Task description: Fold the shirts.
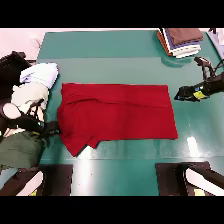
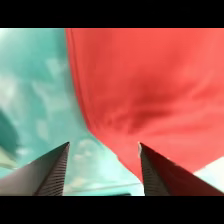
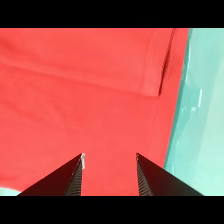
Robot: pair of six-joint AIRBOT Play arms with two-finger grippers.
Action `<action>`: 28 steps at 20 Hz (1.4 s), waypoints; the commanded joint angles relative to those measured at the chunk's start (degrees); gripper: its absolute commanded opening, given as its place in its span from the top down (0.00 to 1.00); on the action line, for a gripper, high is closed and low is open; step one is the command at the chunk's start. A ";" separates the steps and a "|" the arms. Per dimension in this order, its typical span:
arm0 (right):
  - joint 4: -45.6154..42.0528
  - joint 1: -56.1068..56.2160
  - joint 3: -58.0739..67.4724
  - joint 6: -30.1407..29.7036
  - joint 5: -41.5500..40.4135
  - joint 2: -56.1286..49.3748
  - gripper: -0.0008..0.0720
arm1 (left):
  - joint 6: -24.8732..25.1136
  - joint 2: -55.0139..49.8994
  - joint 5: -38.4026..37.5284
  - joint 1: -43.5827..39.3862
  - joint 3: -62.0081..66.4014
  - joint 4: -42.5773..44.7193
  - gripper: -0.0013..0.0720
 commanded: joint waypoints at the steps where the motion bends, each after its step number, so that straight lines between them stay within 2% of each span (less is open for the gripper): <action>1: 0.04 0.07 -3.02 0.02 -1.07 3.82 0.47 | -0.92 3.65 3.98 -1.20 -8.59 -7.48 0.30; 3: 0.07 0.07 -3.02 0.02 -1.18 4.90 0.47 | -1.11 3.65 7.43 -4.63 -10.14 -9.03 0.30; 6: 0.07 0.00 -3.02 0.02 -1.14 6.49 0.47 | -3.65 3.65 8.61 -8.87 -11.37 -8.98 0.30; 10: 0.00 -0.11 -3.02 0.02 -1.18 8.83 0.47 | -4.15 3.65 9.81 -9.97 -11.50 -8.96 0.30; 11: 0.00 -0.11 -3.02 0.02 -1.20 9.14 0.47 | -4.26 3.65 10.73 -9.97 -11.50 -8.98 0.46; 12: 0.00 -0.11 -3.02 0.02 -1.14 9.25 0.47 | -4.20 3.65 11.67 -9.97 -11.47 -8.98 0.74; 13: 0.00 -0.11 -3.02 0.02 -0.92 9.20 0.47 | -4.24 3.65 12.79 -9.97 -11.43 -9.01 0.89; 14: 0.00 -0.13 -3.02 0.02 -0.72 9.16 0.47 | -4.22 3.65 13.46 -9.97 -11.17 -8.98 0.95; 18: -0.59 -2.29 -4.02 0.02 1.53 9.18 0.47 | -3.89 3.67 11.39 -9.97 -5.33 -7.21 0.95; 21: -0.61 -10.10 -11.45 -1.55 5.22 9.18 0.46 | -0.72 3.72 7.69 -9.97 0.85 -5.70 0.95; 22: -0.59 -13.64 -15.26 -1.99 5.42 9.18 0.39 | -0.59 3.72 7.13 -9.97 2.10 -5.75 0.95; 23: -0.50 -17.68 -19.67 -1.97 4.79 9.14 0.26 | 0.11 3.72 7.19 -9.97 2.82 -5.86 0.95; 25: 0.92 -24.52 -27.30 -2.21 4.00 7.61 0.26 | 0.15 3.72 7.87 -9.97 2.97 -5.90 0.95; 28: 8.41 -28.65 -34.25 -6.27 1.70 3.54 0.28 | 0.11 3.72 8.07 -9.97 2.97 -5.97 0.95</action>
